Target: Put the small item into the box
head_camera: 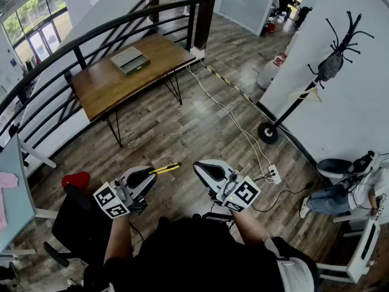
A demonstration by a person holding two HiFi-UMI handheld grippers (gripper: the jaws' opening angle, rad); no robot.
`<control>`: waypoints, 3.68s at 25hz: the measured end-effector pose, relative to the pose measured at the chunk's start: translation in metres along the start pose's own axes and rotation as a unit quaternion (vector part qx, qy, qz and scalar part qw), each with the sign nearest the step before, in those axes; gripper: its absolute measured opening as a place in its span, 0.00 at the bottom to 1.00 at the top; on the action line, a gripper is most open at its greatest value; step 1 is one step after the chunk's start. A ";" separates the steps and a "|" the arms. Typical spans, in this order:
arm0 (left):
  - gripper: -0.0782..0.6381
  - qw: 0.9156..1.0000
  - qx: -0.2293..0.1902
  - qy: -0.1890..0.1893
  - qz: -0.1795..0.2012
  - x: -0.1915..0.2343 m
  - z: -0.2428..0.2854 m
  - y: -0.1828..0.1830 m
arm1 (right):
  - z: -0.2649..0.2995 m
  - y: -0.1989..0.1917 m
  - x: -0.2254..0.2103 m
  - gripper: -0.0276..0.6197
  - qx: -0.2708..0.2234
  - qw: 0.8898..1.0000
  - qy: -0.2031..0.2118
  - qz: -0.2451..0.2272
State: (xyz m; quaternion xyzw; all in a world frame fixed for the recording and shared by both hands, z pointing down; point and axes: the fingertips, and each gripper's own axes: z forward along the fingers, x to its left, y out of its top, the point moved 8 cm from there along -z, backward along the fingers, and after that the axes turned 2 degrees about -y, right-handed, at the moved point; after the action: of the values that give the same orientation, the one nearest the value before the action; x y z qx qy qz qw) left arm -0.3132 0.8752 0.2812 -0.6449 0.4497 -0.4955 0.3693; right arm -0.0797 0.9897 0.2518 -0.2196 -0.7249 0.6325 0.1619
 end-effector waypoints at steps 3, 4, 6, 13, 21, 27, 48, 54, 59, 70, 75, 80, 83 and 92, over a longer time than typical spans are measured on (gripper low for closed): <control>0.21 1.000 -0.003 0.000 0.001 -0.007 0.004 0.001 | -0.006 0.003 0.001 0.06 0.000 1.000 0.000 0.001; 0.21 1.000 -0.003 0.000 0.003 -0.009 0.006 0.001 | -0.008 0.004 0.001 0.06 -0.001 1.000 -0.001 0.001; 0.21 1.000 -0.001 0.000 0.007 -0.012 0.008 0.002 | -0.011 0.005 0.001 0.06 -0.002 1.000 -0.002 0.000; 0.21 1.000 -0.002 0.006 0.006 -0.022 0.016 -0.004 | -0.028 0.007 -0.002 0.06 0.002 1.000 -0.002 -0.014; 0.21 1.000 -0.008 0.021 0.006 -0.035 0.037 -0.013 | -0.059 0.005 -0.016 0.06 -0.002 1.000 0.003 -0.005; 0.21 0.999 -0.010 0.048 -0.004 -0.047 0.054 -0.036 | -0.088 -0.007 -0.034 0.06 0.002 1.000 0.015 0.014; 0.21 0.997 -0.006 0.057 -0.052 0.056 0.115 -0.056 | -0.063 -0.037 -0.147 0.06 0.067 0.997 -0.001 0.037; 0.21 0.997 -0.012 0.064 -0.044 0.118 0.133 -0.030 | -0.020 -0.035 -0.203 0.06 0.061 0.997 -0.007 0.039; 0.21 0.997 -0.011 0.070 -0.038 0.166 0.131 -0.007 | 0.027 -0.033 -0.232 0.06 0.052 0.998 -0.002 0.034; 0.21 0.996 -0.036 0.077 -0.032 0.239 0.121 0.018 | 0.094 -0.036 -0.265 0.06 0.055 0.998 0.005 0.020; 0.21 0.996 -0.040 0.080 -0.027 0.274 0.128 0.023 | 0.125 -0.045 -0.297 0.06 0.052 0.998 0.019 0.021; 0.21 0.993 -0.046 0.110 -0.025 0.323 0.128 0.029 | 0.175 -0.061 -0.341 0.06 0.054 0.997 0.044 0.026; 0.21 0.991 -0.047 0.126 -0.028 0.357 0.136 0.038 | 0.206 -0.063 -0.374 0.06 0.051 0.996 0.060 0.031; 0.21 0.986 -0.052 0.161 0.002 0.446 0.196 0.089 | 0.280 -0.045 -0.491 0.06 0.036 0.993 0.103 0.030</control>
State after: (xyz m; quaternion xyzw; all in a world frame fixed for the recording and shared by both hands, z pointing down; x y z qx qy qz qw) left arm -0.0957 0.4312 0.2900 -0.5740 0.5299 -0.5680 0.2591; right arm 0.1898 0.4911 0.2760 -0.2998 -0.6737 0.6370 0.2246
